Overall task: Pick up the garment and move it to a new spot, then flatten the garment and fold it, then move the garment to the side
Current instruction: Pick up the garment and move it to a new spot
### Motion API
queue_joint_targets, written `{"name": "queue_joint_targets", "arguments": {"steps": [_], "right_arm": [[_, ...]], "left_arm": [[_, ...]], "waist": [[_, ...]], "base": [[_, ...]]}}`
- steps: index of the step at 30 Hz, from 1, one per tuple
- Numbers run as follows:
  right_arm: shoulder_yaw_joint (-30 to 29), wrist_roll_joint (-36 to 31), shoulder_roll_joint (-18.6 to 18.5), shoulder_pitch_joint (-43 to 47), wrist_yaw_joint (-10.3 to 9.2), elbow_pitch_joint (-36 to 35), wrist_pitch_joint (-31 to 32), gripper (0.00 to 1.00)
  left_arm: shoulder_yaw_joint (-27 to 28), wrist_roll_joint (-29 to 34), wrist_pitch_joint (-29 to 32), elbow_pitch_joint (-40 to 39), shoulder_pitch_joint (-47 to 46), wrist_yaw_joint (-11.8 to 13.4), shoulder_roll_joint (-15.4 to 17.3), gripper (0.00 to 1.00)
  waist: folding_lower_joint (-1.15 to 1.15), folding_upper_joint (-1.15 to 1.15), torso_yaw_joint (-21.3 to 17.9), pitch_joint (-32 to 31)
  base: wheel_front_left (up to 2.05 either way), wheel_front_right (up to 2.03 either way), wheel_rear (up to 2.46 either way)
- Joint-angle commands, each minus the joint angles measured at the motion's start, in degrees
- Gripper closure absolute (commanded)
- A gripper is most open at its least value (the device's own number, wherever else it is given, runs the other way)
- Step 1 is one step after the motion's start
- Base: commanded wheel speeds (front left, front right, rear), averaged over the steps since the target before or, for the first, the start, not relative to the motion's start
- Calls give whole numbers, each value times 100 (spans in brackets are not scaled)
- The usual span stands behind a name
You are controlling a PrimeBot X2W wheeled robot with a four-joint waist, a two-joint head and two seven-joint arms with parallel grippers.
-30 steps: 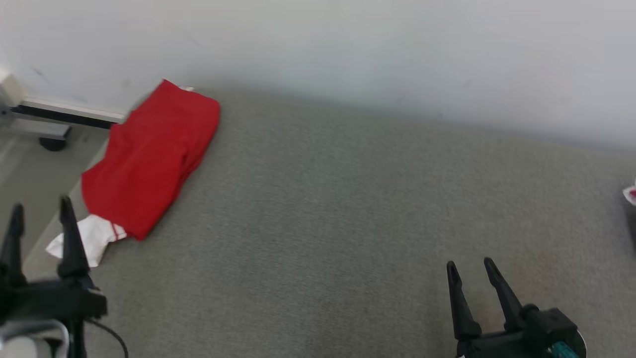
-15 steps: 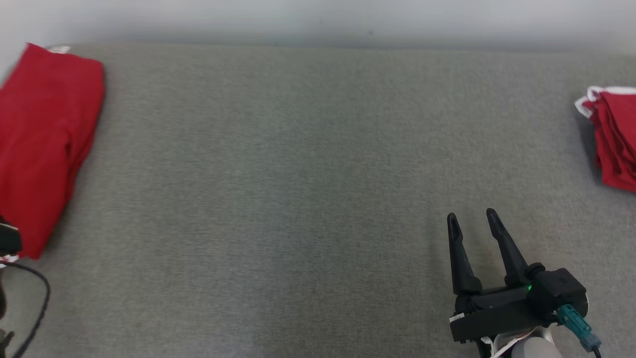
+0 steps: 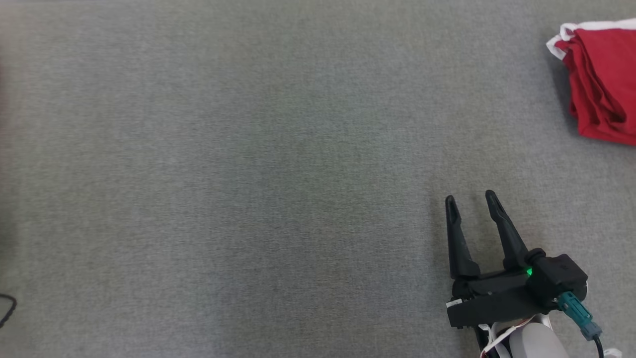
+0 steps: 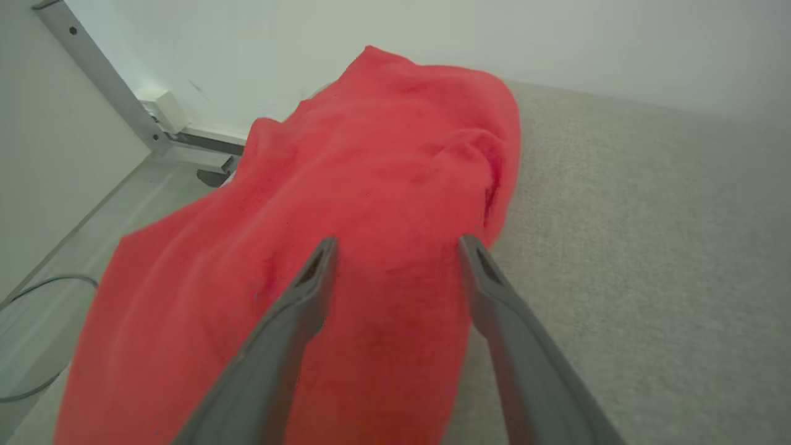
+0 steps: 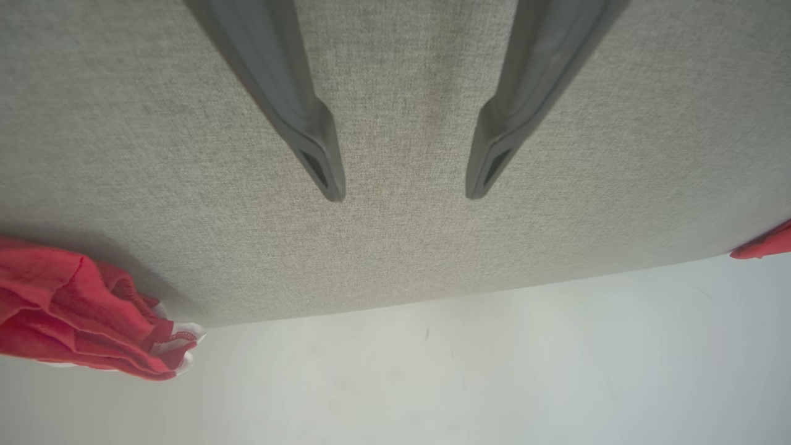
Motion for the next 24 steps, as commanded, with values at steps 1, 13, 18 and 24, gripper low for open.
{"name": "queue_joint_targets", "arguments": {"steps": [1, 13, 18, 24], "right_arm": [[30, -67, 8, -71, -10, -22, -1, 0], [159, 15, 8, -14, -9, 40, -1, 0], [224, 16, 8, 5, -9, 53, -1, 0], [232, 14, 8, 32, -9, 71, -1, 0]], "left_arm": [[-91, -40, 173, 174, -86, 13, 71, 0], [-418, -101, 2327, 1678, -331, 191, 242, 0], [-461, -135, 2727, 1796, -592, 261, 305, 0], [-510, -71, 2382, 1734, -565, 316, 332, 100]], "waist": [[-1, -1, -138, 127], [-1, -1, -267, 28], [-1, -1, -312, -35], [-1, -1, -336, -96]], "base": [[0, 0, 0], [0, 0, 0], [0, 0, 0], [0, 0, 0]]}}
